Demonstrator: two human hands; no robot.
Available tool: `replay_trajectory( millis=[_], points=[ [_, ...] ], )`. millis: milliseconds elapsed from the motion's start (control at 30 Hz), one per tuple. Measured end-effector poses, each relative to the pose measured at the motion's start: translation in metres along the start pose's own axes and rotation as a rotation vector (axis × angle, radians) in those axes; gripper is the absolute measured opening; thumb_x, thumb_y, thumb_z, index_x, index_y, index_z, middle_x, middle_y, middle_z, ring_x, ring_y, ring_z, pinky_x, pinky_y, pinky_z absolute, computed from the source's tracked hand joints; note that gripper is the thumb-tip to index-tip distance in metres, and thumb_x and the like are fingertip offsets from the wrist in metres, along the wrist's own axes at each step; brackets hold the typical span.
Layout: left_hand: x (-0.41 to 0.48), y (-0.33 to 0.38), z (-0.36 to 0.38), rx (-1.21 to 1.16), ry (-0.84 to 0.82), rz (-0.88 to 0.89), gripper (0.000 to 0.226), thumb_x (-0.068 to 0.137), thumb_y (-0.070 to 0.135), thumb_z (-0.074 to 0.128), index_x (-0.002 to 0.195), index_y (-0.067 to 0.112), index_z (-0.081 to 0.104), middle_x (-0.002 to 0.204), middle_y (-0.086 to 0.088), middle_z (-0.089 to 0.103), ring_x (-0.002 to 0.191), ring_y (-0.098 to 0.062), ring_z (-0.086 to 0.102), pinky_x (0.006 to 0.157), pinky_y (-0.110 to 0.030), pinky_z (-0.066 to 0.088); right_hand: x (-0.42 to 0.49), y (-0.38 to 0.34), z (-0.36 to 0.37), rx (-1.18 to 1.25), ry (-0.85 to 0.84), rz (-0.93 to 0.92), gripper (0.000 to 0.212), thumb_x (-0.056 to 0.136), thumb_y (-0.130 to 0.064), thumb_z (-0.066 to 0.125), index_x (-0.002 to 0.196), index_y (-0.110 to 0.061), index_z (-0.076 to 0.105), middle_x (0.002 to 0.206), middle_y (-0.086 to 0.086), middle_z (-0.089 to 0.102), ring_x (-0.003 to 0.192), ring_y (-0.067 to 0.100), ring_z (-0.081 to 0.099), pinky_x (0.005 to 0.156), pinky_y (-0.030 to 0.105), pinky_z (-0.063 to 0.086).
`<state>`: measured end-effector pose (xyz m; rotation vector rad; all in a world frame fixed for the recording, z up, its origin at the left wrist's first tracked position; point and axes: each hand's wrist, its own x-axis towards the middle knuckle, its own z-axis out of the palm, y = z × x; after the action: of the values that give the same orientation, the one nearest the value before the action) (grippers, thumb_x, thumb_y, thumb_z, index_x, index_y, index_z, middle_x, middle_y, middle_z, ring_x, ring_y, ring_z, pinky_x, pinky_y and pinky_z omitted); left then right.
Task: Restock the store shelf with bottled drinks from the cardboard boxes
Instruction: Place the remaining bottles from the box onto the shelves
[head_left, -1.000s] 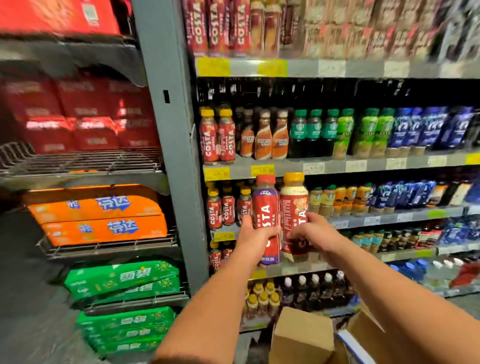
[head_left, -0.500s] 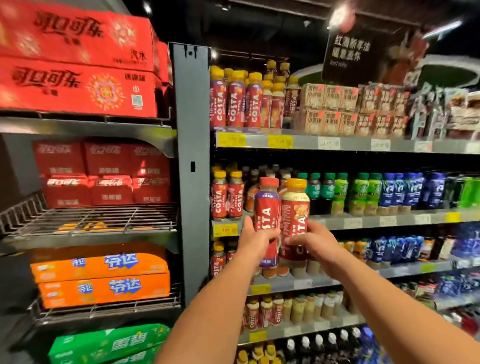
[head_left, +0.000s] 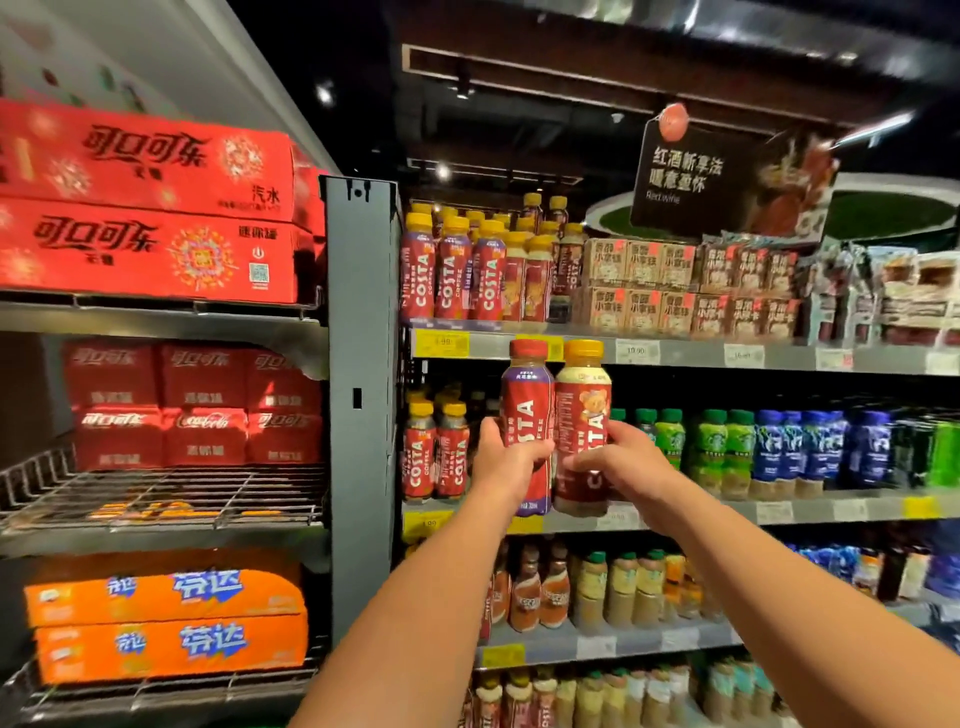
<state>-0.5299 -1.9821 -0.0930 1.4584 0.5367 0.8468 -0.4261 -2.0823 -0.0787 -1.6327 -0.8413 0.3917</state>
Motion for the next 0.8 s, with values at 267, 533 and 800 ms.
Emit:
replay_trajectory(
  millis=[267, 533, 800],
  points=[
    [0.021, 0.024, 0.037, -0.021, 0.099, 0.076, 0.04, 0.079, 0.015, 0.071, 0.111, 0.016, 0.046, 0.109, -0.008, 0.063, 0.094, -0.027, 0.064, 0.088, -0.047, 0.052, 0.033, -0.024, -0.039, -0.062, -0.06, -0.08, 0.033, 0.069, -0.005, 0.072, 0.099, -0.018, 0.065, 0.096, 0.006, 0.072, 0.093, 0.026, 0.066, 0.087, 0.044, 0.052],
    [0.04, 0.037, 0.055, -0.03, 0.215, 0.15, 0.037, 0.077, 0.018, 0.073, 0.106, 0.018, 0.05, 0.11, -0.007, 0.061, 0.092, -0.024, 0.063, 0.078, -0.038, 0.053, 0.061, -0.038, -0.057, -0.043, -0.123, -0.148, 0.031, 0.073, -0.002, 0.07, 0.101, -0.012, 0.064, 0.097, 0.01, 0.07, 0.095, 0.03, 0.065, 0.087, 0.043, 0.052],
    [0.092, 0.063, 0.048, -0.021, 0.267, 0.231, 0.038, 0.075, 0.017, 0.075, 0.107, 0.022, 0.056, 0.112, -0.005, 0.063, 0.098, -0.024, 0.063, 0.091, -0.047, 0.051, 0.118, -0.058, -0.045, 0.042, -0.142, -0.225, 0.031, 0.073, -0.002, 0.071, 0.1, -0.015, 0.064, 0.096, 0.006, 0.073, 0.091, 0.025, 0.068, 0.083, 0.041, 0.053]
  ],
)
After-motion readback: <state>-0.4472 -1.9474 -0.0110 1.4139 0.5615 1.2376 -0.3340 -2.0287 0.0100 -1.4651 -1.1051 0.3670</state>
